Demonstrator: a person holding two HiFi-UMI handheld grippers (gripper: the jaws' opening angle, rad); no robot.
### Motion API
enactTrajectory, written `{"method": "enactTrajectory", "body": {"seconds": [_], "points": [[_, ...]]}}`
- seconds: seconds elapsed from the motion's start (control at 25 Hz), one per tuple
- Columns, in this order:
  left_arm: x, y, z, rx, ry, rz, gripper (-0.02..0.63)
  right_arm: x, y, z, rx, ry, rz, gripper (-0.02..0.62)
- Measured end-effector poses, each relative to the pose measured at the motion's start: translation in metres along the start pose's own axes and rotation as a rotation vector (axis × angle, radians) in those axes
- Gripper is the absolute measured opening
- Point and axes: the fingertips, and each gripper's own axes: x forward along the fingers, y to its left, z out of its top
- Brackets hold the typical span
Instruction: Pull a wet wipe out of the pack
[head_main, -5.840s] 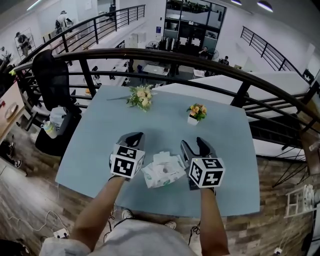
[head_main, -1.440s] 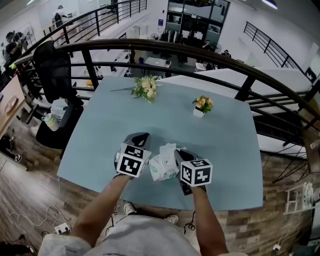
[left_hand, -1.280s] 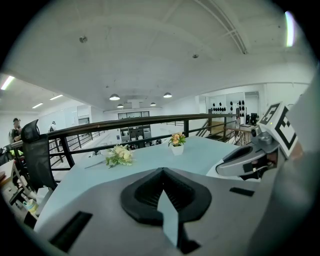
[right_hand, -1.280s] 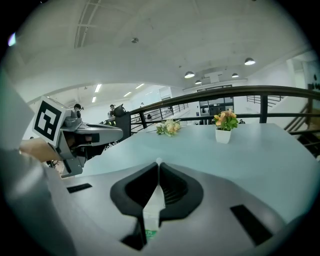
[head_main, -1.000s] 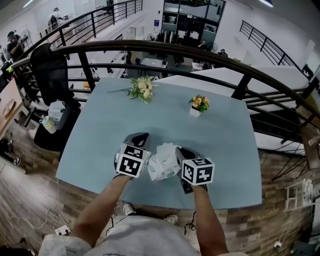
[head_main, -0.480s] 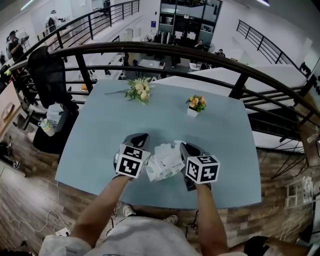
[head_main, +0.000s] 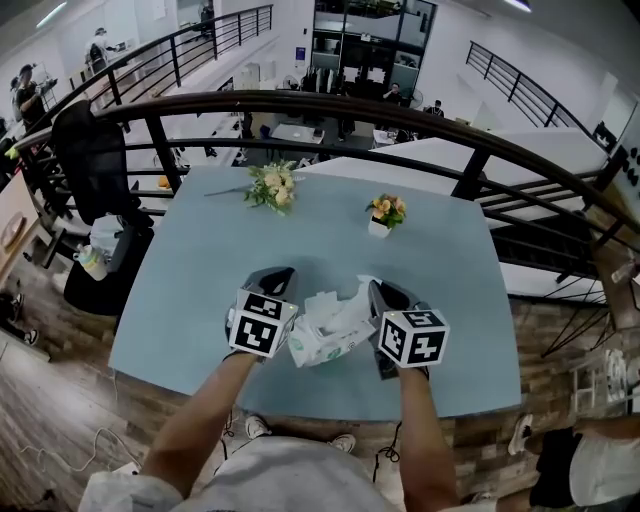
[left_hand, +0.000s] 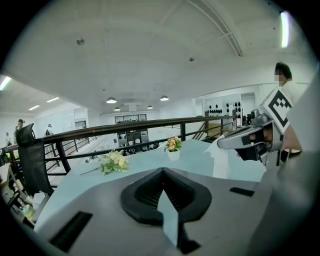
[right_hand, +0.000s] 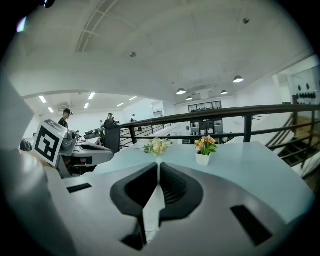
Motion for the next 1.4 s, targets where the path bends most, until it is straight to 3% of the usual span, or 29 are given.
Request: {"method": "enactTrajectory", "body": {"seconds": [1.04,1.4], "points": [[-0.006,0.003,0.025,0.012,-0.047,0.008,-0.005,-0.035,-0.031,0.044,-0.048,-0.151,-0.129,0.011],[-0.008,0.006,0.023,0.007,-0.047,0.016,-0.005,-0.036,-0.031,0.044,-0.050,-0.166,-0.132,0.011]]}}
